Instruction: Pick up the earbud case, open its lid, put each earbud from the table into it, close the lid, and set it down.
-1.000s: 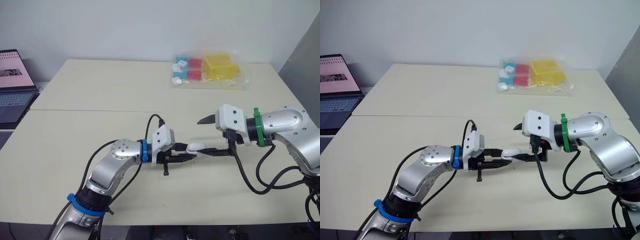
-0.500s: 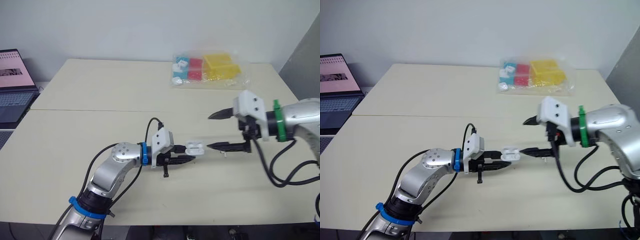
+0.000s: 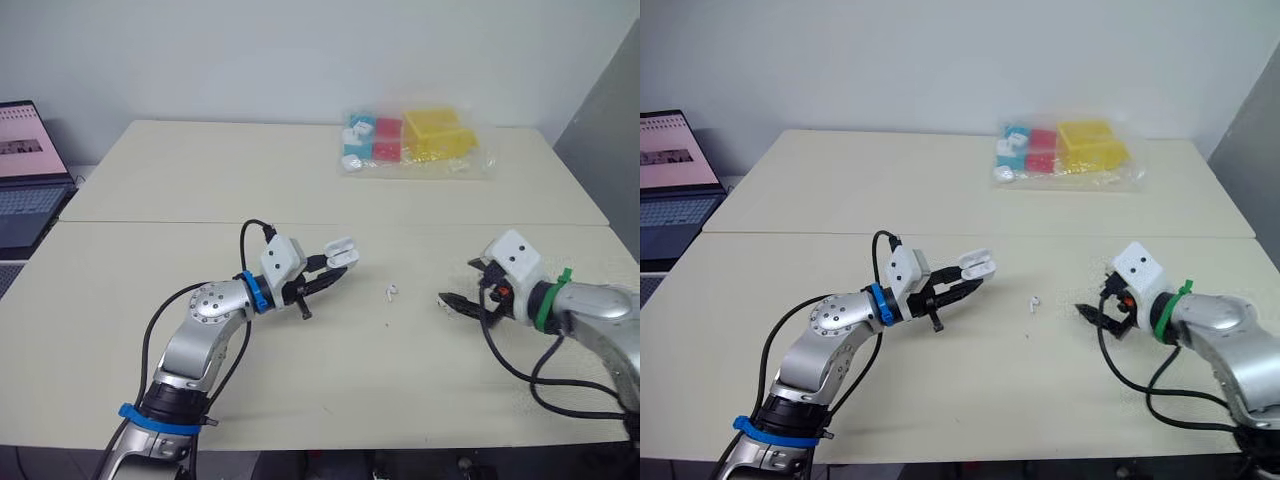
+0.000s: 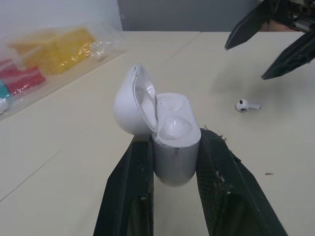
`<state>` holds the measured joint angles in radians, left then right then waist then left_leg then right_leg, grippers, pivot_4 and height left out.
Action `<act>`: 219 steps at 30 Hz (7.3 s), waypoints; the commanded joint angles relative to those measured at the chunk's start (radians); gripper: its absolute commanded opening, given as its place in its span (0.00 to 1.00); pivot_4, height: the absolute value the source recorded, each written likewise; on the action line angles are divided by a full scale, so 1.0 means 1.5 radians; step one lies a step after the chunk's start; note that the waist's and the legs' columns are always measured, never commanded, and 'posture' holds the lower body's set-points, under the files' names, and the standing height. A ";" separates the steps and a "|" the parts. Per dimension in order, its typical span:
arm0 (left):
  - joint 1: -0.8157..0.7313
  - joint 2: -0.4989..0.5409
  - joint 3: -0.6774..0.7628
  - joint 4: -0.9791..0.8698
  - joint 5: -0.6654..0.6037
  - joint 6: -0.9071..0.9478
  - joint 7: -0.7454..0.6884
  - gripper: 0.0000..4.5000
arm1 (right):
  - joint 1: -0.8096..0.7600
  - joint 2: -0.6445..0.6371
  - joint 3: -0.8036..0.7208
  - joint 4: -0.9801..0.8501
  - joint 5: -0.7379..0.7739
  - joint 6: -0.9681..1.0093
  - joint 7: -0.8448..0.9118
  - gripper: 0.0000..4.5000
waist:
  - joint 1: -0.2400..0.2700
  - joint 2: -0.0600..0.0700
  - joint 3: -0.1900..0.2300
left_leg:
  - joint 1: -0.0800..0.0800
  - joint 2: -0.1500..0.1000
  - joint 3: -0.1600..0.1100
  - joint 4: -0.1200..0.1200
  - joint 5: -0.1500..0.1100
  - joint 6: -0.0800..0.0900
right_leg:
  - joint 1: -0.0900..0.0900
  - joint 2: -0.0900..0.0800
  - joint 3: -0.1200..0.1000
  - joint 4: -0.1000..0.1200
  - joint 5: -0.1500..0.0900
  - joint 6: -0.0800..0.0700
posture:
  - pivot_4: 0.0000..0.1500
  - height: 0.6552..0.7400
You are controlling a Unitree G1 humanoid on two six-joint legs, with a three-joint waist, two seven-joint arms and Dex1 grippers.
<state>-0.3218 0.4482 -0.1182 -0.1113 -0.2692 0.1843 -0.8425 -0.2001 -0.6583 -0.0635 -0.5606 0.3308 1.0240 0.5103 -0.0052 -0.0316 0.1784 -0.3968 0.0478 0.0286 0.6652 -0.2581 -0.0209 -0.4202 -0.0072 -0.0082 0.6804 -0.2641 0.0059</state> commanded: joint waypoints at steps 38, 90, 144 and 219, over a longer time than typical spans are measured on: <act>0.014 0.007 -0.001 -0.032 0.014 -0.008 -0.009 0.18 | -0.034 -0.222 0.093 0.100 0.007 -0.204 0.308 0.10 | 0.000 0.000 -0.001 | 0.000 -0.001 0.000 0.000 0.000 0.000 | 0.000 0.000 0.000 -0.001 0.000 0.001 | 1.00 1.00; 0.101 0.041 0.014 -0.146 0.001 0.055 0.036 0.18 | 0.031 -0.421 0.022 0.004 -0.067 -0.123 0.502 0.72 | 0.004 0.000 -0.001 | 0.001 0.000 0.001 0.000 0.000 0.000 | 0.001 -0.001 0.000 -0.001 0.000 0.000 | 1.00 1.00; 0.089 0.025 -0.002 -0.130 0.017 0.032 0.036 0.18 | 0.004 -0.383 0.071 0.135 -0.135 -0.233 0.425 0.72 | 0.002 0.000 -0.001 | 0.002 -0.001 0.001 0.000 0.000 0.000 | 0.001 -0.001 0.001 0.000 0.000 0.000 | 1.00 1.00; 0.057 0.025 0.013 -0.184 -0.154 0.139 -0.013 0.18 | -0.111 -0.122 -0.067 -0.088 0.211 -0.170 0.243 0.09 | 0.001 -0.001 0.000 | 0.008 0.000 0.000 -0.001 0.000 0.000 | 0.007 0.000 0.000 -0.002 0.000 0.000 | 1.00 1.00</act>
<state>-0.2167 0.4880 -0.1101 -0.3690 -0.4886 0.4029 -0.8601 -0.3410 -0.8699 -0.1449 -0.6736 0.6221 0.7595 0.9399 -0.0035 -0.0330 0.1786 -0.3857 0.0473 0.0288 0.6640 -0.2583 -0.0209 -0.4099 -0.0075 -0.0081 0.6779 -0.2641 0.0060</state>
